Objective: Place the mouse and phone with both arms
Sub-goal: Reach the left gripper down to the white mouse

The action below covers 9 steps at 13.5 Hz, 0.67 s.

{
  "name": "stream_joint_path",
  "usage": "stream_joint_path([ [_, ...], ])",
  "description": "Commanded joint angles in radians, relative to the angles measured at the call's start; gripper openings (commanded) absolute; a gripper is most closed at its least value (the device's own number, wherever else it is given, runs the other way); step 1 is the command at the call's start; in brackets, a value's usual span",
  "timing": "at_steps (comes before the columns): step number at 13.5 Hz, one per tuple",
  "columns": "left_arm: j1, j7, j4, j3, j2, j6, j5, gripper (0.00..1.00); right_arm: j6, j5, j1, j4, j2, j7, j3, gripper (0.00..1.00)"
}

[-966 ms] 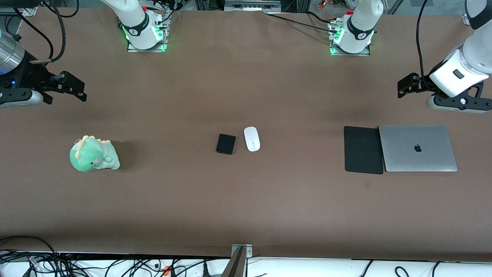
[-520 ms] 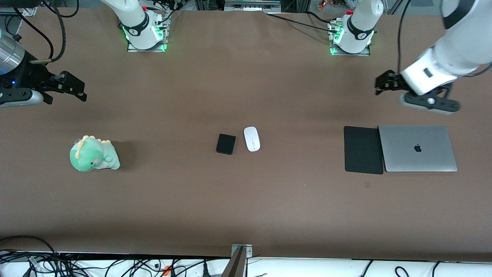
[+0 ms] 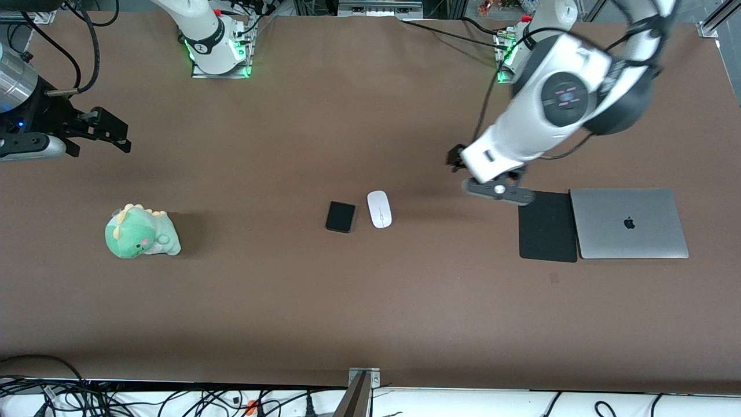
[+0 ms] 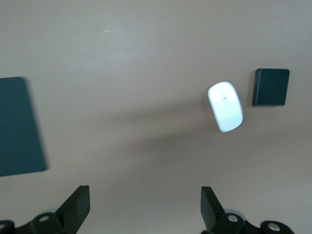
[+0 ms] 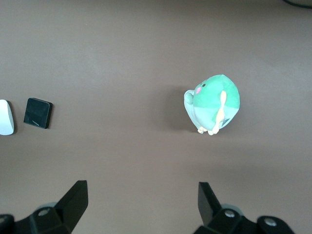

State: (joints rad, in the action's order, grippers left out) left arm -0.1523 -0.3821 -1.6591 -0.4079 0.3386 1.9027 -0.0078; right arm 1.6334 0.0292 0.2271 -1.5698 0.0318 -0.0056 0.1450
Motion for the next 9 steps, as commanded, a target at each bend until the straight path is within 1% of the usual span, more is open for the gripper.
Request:
stream_joint_path([
  [1,-0.114,-0.125,0.038,0.006,0.138,0.129,0.101,1.00,-0.017,-0.009,0.000,0.013,-0.001,0.004,-0.004,1.00],
  [3,-0.180,-0.228,0.036,0.012,0.229,0.238,0.190,1.00,-0.017,-0.011,0.000,0.013,-0.001,0.003,-0.004,1.00],
  [5,-0.216,-0.364,0.038,0.014,0.286,0.318,0.273,1.00,-0.014,-0.012,0.000,0.013,-0.001,0.004,-0.004,1.00],
  [7,-0.245,-0.525,0.035,0.017,0.356,0.413,0.392,1.00,-0.012,-0.012,0.000,0.016,0.000,0.004,-0.004,1.00],
  [9,-0.279,-0.695,0.038,0.021,0.402,0.469,0.481,1.00,-0.012,-0.014,0.001,0.020,0.002,0.001,-0.004,1.00],
])
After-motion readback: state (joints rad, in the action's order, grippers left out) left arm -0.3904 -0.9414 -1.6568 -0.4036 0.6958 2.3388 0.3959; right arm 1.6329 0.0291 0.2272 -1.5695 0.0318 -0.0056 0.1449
